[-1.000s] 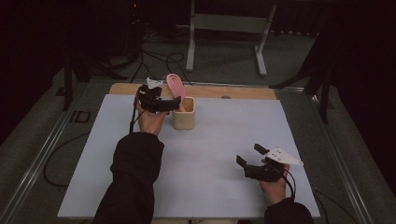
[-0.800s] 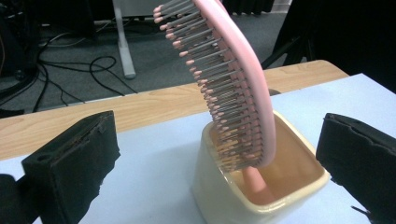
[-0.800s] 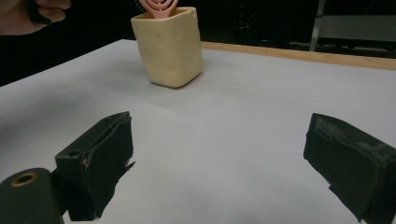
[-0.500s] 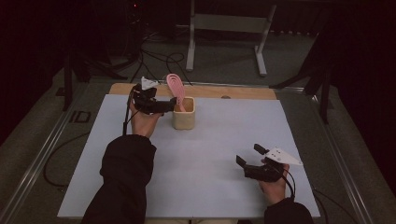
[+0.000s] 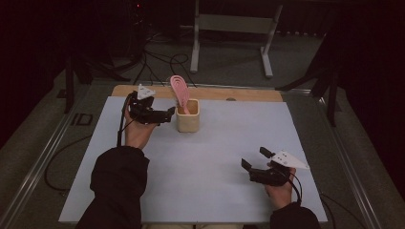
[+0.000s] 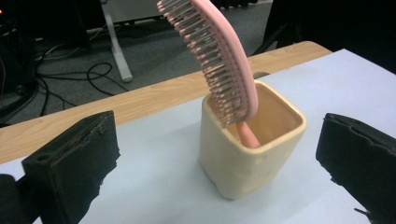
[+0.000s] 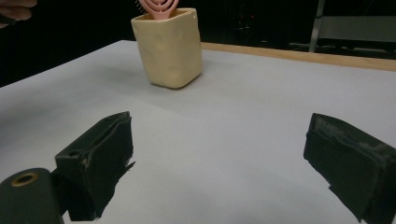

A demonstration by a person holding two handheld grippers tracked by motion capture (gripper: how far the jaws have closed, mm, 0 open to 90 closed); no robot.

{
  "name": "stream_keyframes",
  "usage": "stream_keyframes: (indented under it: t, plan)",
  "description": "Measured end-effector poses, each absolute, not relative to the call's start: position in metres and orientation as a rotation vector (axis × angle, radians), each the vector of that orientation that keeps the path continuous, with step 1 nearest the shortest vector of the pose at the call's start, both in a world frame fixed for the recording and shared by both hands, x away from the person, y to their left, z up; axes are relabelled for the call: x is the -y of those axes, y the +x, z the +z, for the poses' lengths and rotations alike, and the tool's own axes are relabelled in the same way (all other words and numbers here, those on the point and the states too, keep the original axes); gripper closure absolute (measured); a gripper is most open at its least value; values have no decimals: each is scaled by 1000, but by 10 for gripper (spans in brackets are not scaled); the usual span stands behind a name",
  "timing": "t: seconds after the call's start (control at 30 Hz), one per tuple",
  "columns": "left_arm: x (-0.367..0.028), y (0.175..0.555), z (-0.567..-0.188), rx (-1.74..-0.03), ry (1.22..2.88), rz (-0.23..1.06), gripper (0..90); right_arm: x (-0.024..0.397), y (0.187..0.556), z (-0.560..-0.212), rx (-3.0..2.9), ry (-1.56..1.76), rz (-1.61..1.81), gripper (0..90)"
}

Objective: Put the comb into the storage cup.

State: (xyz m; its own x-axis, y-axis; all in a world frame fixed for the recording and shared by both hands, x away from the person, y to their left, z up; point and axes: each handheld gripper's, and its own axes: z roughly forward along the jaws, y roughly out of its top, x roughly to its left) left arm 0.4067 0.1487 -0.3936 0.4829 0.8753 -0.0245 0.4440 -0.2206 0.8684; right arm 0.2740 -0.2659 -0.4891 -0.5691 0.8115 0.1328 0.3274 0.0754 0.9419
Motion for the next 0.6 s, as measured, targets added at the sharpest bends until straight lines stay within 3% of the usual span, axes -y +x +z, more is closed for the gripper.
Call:
stream_keyframes:
  t: [0.6]
  plan:
    - [-180,365,-397,-1034,1815,660,1,265,273,-489,-1928,1122,1500,81]
